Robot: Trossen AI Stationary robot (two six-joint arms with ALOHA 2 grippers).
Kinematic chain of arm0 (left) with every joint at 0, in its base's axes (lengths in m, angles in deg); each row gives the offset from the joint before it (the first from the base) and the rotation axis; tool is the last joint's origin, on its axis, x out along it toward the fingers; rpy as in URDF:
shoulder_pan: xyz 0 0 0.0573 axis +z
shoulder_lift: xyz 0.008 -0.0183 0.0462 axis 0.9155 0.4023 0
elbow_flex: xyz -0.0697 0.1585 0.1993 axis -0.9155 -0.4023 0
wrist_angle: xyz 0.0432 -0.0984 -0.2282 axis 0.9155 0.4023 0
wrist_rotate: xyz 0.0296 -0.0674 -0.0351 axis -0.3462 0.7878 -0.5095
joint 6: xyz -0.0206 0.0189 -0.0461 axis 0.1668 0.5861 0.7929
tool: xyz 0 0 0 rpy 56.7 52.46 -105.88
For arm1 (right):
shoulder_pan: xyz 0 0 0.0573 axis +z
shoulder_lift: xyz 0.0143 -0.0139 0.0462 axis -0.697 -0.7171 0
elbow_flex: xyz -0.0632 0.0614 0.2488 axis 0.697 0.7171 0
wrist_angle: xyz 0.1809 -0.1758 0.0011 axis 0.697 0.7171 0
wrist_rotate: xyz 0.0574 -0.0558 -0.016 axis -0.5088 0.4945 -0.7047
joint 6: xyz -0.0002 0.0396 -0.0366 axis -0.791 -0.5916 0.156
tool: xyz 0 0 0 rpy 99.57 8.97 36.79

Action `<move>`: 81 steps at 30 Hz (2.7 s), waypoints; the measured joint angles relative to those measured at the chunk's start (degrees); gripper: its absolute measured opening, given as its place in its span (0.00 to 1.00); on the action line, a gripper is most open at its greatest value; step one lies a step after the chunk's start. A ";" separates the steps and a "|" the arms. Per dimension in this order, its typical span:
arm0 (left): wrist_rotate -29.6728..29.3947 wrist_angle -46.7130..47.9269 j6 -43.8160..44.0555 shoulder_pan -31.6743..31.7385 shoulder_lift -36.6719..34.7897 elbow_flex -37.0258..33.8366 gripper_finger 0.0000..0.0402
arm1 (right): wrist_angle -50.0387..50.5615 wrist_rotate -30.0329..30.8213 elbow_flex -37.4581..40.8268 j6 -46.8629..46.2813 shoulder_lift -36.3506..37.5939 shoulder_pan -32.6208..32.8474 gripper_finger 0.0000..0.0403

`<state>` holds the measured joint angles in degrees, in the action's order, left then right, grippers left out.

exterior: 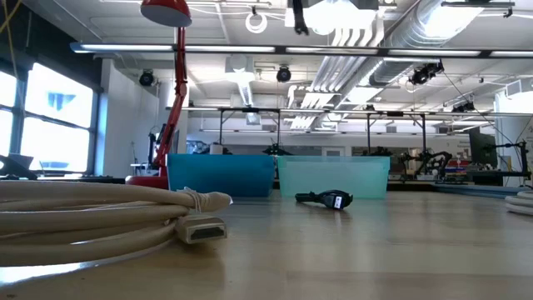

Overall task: Pick & Place USB Port
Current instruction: Put the black USB cable into the green bin

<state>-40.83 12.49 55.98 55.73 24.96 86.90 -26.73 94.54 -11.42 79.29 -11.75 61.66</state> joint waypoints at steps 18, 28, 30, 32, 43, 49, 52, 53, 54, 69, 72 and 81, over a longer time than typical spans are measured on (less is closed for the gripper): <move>1.32 10.52 -1.15 0.08 0.65 0.02 0.34 | 2.78 7.69 0.00 -0.92 0.04 2.98 0.03; -4.90 10.66 -6.14 0.06 0.63 0.02 0.34 | 11.51 18.98 -0.31 -6.14 3.05 2.78 0.03; -4.86 12.26 -6.13 0.04 0.63 0.02 0.34 | 15.22 19.38 -0.33 -10.52 5.26 1.49 0.03; -4.99 15.99 -6.03 0.02 0.63 0.02 0.34 | 19.19 17.69 -0.33 -15.61 7.85 -0.31 0.03; -5.95 42.09 7.20 0.04 0.63 0.02 0.34 | 23.30 -3.56 -0.11 -27.43 10.21 -18.45 0.03; -4.68 46.33 12.45 0.04 0.75 -0.21 0.34 | 22.58 -12.40 -0.11 -30.41 3.59 -29.99 0.03; -4.51 46.73 13.46 0.04 0.87 -1.62 0.34 | 22.67 -16.63 -0.09 -31.71 0.36 -34.09 0.03; -4.21 46.71 13.53 0.04 0.87 -2.08 0.34 | 22.70 -17.43 -0.09 -31.98 -0.65 -35.01 0.03; -3.94 46.61 13.54 0.04 0.87 -2.60 0.34 | 22.88 -18.27 -0.09 -32.37 -1.61 -35.87 0.03; -3.28 43.62 16.50 0.04 0.87 -9.25 0.34 | 27.44 -21.40 -0.07 -35.76 -10.48 -43.02 0.19; -2.95 43.64 16.50 0.04 0.89 -9.38 0.34 | 27.51 -19.49 -0.07 -35.78 -10.78 -42.98 0.27; -2.87 43.49 16.60 0.04 0.89 -9.38 0.34 | 27.33 -22.83 -0.07 -33.90 -7.30 -42.05 0.45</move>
<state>-43.70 55.98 72.58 55.77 25.86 77.52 0.61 71.70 -11.49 45.39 -19.05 19.62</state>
